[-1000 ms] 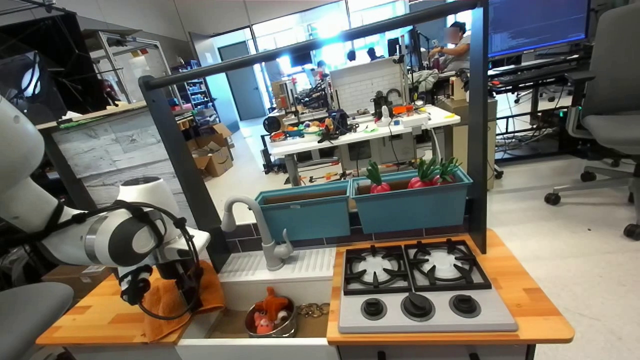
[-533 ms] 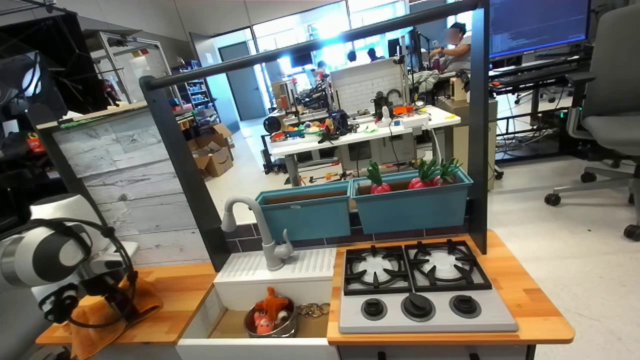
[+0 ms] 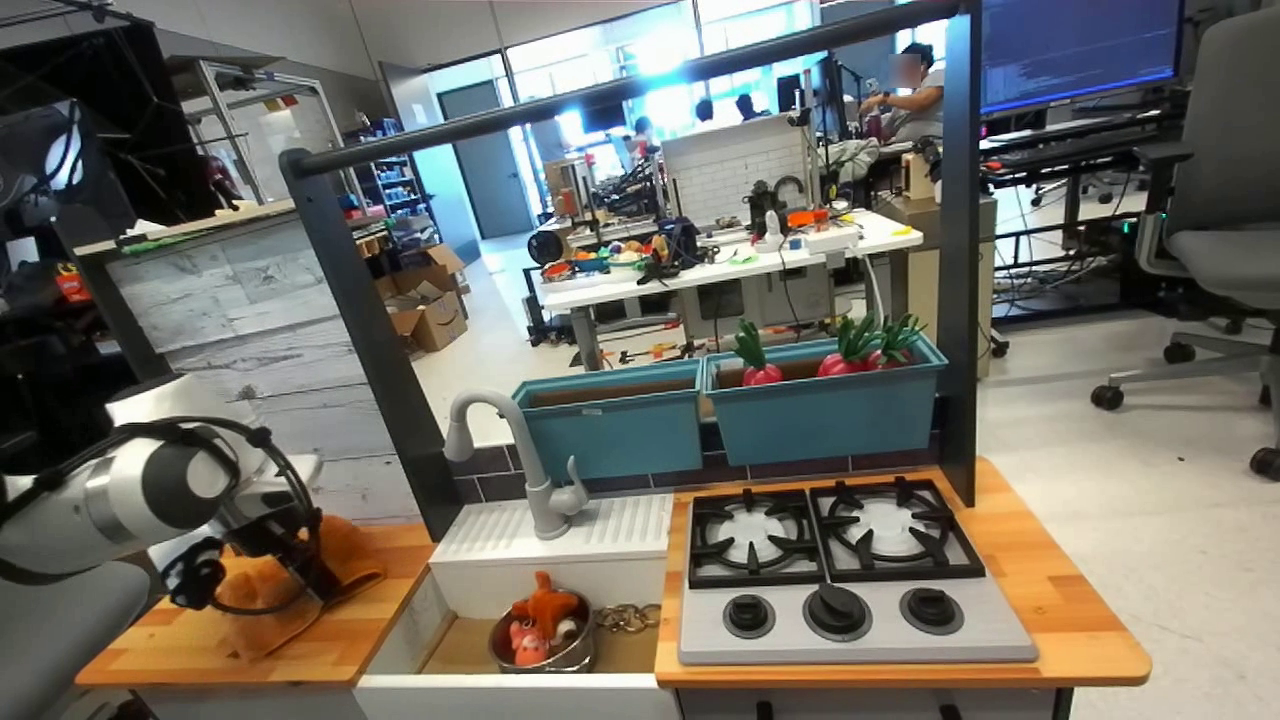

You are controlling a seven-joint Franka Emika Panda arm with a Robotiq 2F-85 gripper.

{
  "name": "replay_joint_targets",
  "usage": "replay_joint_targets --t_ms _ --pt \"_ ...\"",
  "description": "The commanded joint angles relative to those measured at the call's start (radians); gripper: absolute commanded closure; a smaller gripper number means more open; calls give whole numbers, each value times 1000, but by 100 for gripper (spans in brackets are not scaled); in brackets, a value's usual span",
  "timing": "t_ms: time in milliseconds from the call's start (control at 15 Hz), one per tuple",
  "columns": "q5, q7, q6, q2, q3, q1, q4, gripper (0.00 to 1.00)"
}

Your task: Put the toys inside the pot in the sink and then wipe the counter with the towel

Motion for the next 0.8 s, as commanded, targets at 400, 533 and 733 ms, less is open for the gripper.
replay_joint_targets --t_ms 400,533,733 --pt "-20 -243 -83 -29 95 -102 8 0" --pt "-29 -346 -105 -13 183 -158 46 0" --pt "-3 -501 -192 5 276 -222 82 0"
